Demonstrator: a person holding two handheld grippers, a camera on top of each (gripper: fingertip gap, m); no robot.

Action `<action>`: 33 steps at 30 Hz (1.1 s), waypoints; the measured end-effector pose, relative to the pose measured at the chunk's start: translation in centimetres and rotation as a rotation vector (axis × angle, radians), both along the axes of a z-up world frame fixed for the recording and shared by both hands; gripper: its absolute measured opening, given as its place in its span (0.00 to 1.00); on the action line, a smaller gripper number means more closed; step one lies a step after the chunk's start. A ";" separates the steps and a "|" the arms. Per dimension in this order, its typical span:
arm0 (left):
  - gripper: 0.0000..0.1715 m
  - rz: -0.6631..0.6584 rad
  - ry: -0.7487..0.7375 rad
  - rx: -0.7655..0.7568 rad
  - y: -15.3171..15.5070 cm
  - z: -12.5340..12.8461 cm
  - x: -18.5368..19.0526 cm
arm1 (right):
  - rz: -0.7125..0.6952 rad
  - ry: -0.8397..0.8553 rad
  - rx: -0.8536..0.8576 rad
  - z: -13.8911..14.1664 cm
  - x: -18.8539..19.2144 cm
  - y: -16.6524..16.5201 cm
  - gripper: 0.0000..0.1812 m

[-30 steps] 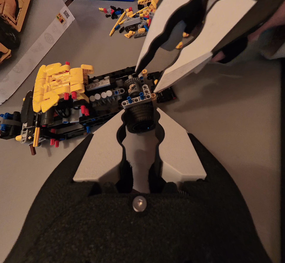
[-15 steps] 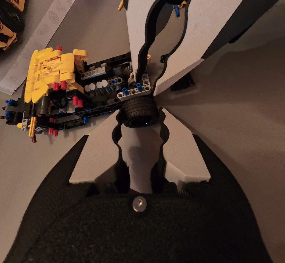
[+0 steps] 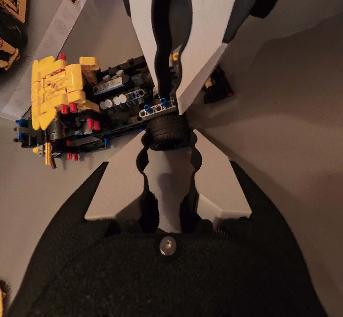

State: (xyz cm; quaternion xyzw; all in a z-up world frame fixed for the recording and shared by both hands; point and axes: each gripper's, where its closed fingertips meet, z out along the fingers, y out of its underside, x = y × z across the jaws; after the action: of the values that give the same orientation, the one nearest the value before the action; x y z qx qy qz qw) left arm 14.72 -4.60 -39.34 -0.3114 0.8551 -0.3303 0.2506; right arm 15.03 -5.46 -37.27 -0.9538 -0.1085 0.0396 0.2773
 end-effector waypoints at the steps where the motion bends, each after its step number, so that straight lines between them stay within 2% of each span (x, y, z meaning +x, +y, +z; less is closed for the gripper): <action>1: 0.25 0.000 -0.002 0.007 0.0 0.0 0.0 | -0.005 0.036 0.013 0.0 0.0 0.0 0.06; 4: 0.25 -0.007 -0.007 0.016 -0.2 0.1 -0.1 | -0.022 0.104 0.035 0.1 -0.1 -0.3 0.06; 7: 0.26 0.006 0.032 -0.097 -0.5 0.8 -0.2 | -0.051 0.161 0.067 0.3 -0.2 -0.5 0.06; 11: 0.26 0.059 -0.078 -0.317 0.0 5.4 0.7 | -0.108 0.309 0.291 3.7 0.6 0.1 0.06; 12: 0.26 0.069 -0.108 -0.331 0.0 6.0 0.9 | -0.116 0.348 0.312 4.1 0.7 0.1 0.06; 17: 0.27 0.080 -0.121 -0.184 0.0 3.9 1.3 | -0.125 0.285 0.263 2.5 0.9 0.1 0.06; 20: 0.26 0.059 -0.110 -0.178 0.1 3.8 1.2 | -0.122 0.259 0.245 2.3 0.8 0.1 0.07; 27: 0.25 0.042 -0.031 -0.137 0.7 2.0 0.7 | -0.087 0.045 0.215 0.6 0.6 0.7 0.08; 31: 0.24 0.018 0.000 -0.080 0.8 0.6 0.2 | -0.080 0.043 0.123 -0.7 0.2 0.6 0.07; 33: 0.24 0.013 0.010 -0.139 0.8 1.1 -0.1 | -0.076 0.095 0.125 -0.4 -0.2 0.5 0.07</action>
State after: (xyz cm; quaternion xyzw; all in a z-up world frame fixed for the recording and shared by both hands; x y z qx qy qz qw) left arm 14.58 -3.76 -38.28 -0.3353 0.8292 -0.3858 0.2263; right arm 14.83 -4.94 -37.69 -0.9350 -0.0612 0.0676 0.3427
